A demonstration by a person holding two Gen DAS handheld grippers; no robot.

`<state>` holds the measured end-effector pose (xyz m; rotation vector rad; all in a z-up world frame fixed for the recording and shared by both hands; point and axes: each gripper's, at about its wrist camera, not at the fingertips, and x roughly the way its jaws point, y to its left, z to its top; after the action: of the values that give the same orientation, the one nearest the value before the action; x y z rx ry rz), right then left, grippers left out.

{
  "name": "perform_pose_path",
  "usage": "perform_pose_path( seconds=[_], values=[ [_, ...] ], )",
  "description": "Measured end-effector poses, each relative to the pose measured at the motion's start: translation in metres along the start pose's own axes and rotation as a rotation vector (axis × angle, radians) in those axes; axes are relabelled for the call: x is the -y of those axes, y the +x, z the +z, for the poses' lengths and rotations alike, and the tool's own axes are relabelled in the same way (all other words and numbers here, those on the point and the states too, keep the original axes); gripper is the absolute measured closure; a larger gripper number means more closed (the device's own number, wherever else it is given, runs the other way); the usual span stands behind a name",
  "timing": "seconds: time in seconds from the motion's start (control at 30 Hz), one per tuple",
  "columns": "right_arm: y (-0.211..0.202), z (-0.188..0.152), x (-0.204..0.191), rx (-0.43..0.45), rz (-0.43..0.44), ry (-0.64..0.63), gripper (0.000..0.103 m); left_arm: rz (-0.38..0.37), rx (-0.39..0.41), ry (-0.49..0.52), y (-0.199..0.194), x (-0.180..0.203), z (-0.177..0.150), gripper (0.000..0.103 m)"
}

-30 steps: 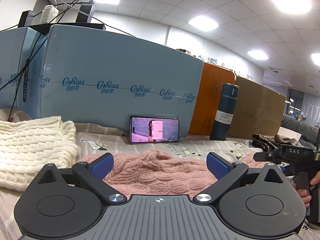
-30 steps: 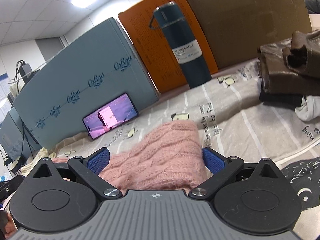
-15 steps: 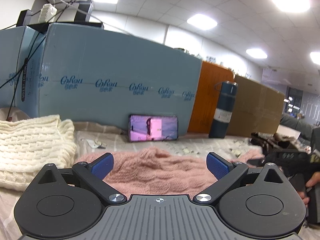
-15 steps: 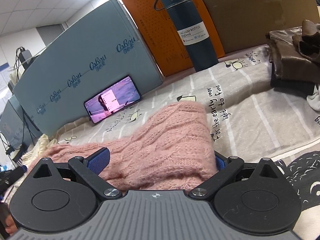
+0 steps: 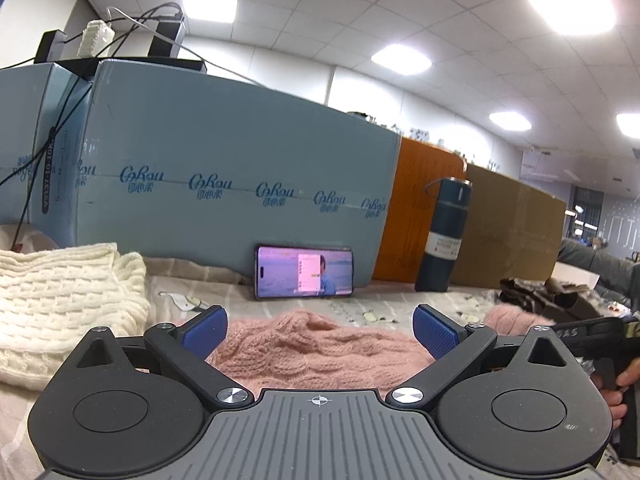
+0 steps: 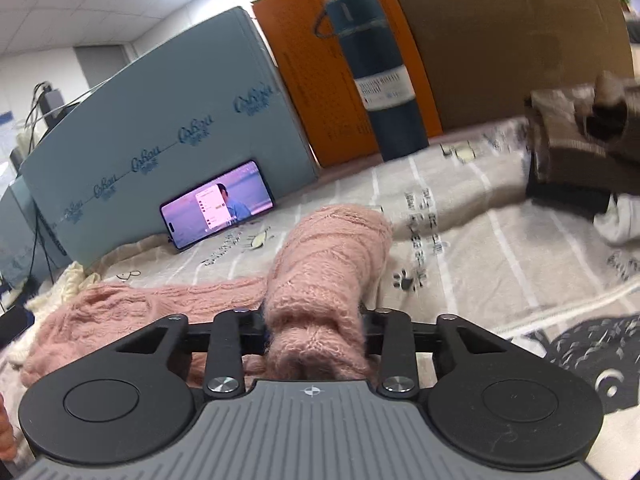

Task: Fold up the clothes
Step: 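Grasp the sleeve with the right gripper and fold it over the body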

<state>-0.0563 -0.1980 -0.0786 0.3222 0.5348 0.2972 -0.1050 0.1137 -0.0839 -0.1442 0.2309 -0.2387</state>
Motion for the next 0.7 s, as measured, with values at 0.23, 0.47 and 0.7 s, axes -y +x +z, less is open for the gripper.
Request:
perform_pose_path(
  seconds=[0.23, 0.47, 0.7],
  values=[
    [-0.019, 0.006, -0.004, 0.071, -0.03, -0.063, 0.08, 0.009, -0.008, 0.055, 0.0, 0.015, 0.002, 0.002],
    [-0.05, 0.02, 0.028, 0.155, -0.189, -0.051, 0.081, -0.015, -0.037, 0.047, -0.001, 0.035, 0.005, 0.002],
    [-0.054, 0.024, 0.059, 0.069, -0.193, -0.074, 0.067, -0.02, -0.089, 0.03, 0.011, 0.055, 0.002, 0.002]
  ],
)
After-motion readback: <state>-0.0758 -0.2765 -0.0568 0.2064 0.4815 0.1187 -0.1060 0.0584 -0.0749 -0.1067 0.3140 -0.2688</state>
